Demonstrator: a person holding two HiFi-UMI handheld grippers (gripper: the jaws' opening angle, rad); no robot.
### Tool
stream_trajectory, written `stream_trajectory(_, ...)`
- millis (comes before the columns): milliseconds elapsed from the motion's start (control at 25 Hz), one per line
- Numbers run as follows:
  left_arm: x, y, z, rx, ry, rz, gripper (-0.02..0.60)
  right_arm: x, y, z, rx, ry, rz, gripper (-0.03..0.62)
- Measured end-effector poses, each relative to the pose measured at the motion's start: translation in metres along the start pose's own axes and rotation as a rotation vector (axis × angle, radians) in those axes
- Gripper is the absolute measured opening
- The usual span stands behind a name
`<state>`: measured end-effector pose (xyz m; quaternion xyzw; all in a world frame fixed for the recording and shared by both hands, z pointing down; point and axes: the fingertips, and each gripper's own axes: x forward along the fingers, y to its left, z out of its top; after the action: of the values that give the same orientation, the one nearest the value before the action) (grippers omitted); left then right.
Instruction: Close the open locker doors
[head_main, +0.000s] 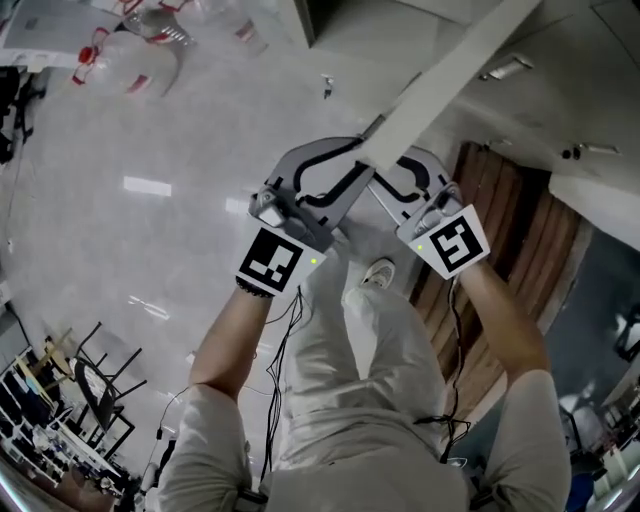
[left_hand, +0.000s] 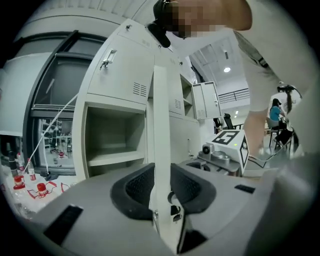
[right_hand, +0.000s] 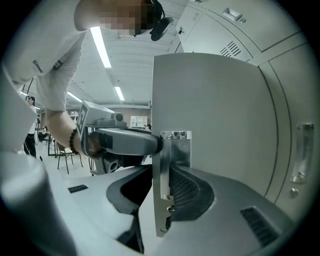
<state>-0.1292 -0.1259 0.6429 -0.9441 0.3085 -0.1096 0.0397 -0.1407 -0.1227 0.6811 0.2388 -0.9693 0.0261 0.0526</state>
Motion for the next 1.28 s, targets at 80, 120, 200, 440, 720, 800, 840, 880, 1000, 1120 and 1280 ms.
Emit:
stream_trajectory(80, -0.007, 0.010, -0.003, 0.018, 0.010, -0.009, 0.100, 0.010, -0.003, 0.001, 0.004, 0.005, 0.021, 0.112)
stream_trajectory(120, -0.013, 0.015, -0.006, 0.027, 0.018, -0.005, 0.098, 0.015, -0.004, 0.000, 0.006, 0.009, 0.030, 0.110)
stream_trajectory(200, -0.030, 0.033, -0.018, 0.014, 0.032, 0.040, 0.086, 0.026, -0.008, 0.000, 0.014, 0.014, 0.039, 0.109)
stream_trajectory(440, -0.062, 0.085, -0.077, -0.146, 0.069, 0.253, 0.020, 0.065, -0.026, 0.008, 0.017, 0.002, 0.041, 0.076)
stream_trajectory(720, -0.017, 0.112, -0.095, -0.138, 0.047, 0.309, 0.014, 0.105, -0.055, 0.018, -0.033, -0.032, -0.046, 0.046)
stream_trajectory(800, -0.004, 0.121, -0.095, -0.131, 0.027, 0.323, 0.012, 0.114, -0.062, 0.019, -0.038, -0.043, -0.088, 0.046)
stream_trajectory(840, 0.000, 0.126, -0.096, -0.126, 0.021, 0.330, 0.011, 0.118, -0.065, 0.020, -0.041, -0.049, -0.107, 0.044)
stream_trajectory(880, 0.004, 0.130, -0.097, -0.121, 0.019, 0.339, 0.011, 0.122, -0.069, 0.021, -0.043, -0.054, -0.124, 0.044)
stream_trajectory(1000, 0.014, 0.144, -0.101, -0.115, 0.020, 0.371, 0.006, 0.133, -0.079, 0.023, -0.050, -0.075, -0.170, 0.044)
stream_trajectory(1120, 0.024, 0.155, -0.104, -0.107, 0.017, 0.390, 0.005, 0.140, -0.088, 0.024, -0.059, -0.085, -0.208, 0.043)
stream_trajectory(1280, 0.036, 0.171, -0.109, -0.111, -0.002, 0.428, 0.005, 0.151, -0.104, 0.025, -0.061, -0.093, -0.274, 0.041)
